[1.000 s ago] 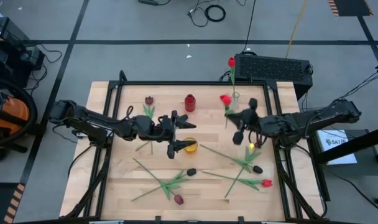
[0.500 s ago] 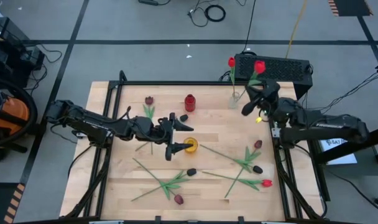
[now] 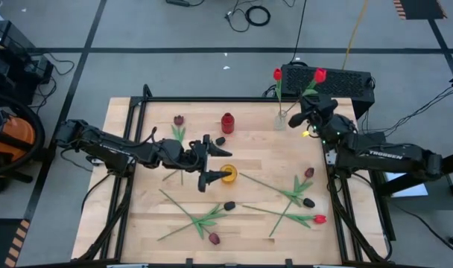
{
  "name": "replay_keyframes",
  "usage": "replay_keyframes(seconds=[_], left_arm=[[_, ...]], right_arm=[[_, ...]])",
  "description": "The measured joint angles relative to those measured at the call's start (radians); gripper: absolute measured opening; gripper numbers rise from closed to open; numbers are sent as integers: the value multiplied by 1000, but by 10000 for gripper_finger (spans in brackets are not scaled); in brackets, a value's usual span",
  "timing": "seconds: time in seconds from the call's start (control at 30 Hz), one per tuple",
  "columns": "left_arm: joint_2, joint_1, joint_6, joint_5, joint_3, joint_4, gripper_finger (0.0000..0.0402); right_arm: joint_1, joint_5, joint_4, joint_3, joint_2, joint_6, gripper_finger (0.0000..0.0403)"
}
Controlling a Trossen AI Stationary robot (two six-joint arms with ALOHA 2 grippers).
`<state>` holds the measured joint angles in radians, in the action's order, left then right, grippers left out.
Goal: Sort flowers into vase by color
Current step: Put the top red flower into the transparent vase
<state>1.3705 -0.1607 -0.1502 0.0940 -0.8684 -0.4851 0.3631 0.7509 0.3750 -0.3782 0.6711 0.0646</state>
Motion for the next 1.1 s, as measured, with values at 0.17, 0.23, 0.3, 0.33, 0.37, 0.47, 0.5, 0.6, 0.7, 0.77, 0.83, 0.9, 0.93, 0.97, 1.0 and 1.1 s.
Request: replay_keyframes(seconds=[0.17,0.23,0.3,0.33,0.37,0.47,0.5,0.6,0.7,0.77,0.83,0.9,0.93,0.97,1.0,1.1], left_arm=[[0,2,-1,2,0,-2,320],[0,2,-1,2,0,-3,320],[0,2,-1,2,0,-3,320],[0,2,-1,2,0,-3,320],[0,2,-1,2,0,-3,320],[0,2,-1,2,0,-3,320],[0,2,-1,2,0,-3,320],[0,2,0,11,0,-3,320],[0,2,0,14,0,-3,320],[0,2,0,14,0,-3,320],[0,2,-1,15,0,-3,320],[0,2,0,15,0,-3,320],[0,2,0,15,0,-3,320],[0,2,0,15,0,-3,320],[0,2,0,15,0,-3,320],[0,2,0,15,0,-1,320]], right_arm=[[17,-1,3,0,36,31,1],[18,0,3,0,55,38,1],[18,0,8,0,73,39,1],[18,0,14,0,82,39,1],[18,0,19,0,90,40,1],[18,4,26,0,117,40,2],[18,4,30,0,124,39,2],[20,6,42,0,147,50,2],[32,7,41,0,177,80,2],[39,7,40,0,199,92,2],[44,7,41,0,222,108,3],[48,7,39,0,244,117,6],[49,7,39,0,254,123,9],[51,7,39,0,264,131,12],[52,7,39,0,273,133,16],[55,8,38,0,292,133,30]])
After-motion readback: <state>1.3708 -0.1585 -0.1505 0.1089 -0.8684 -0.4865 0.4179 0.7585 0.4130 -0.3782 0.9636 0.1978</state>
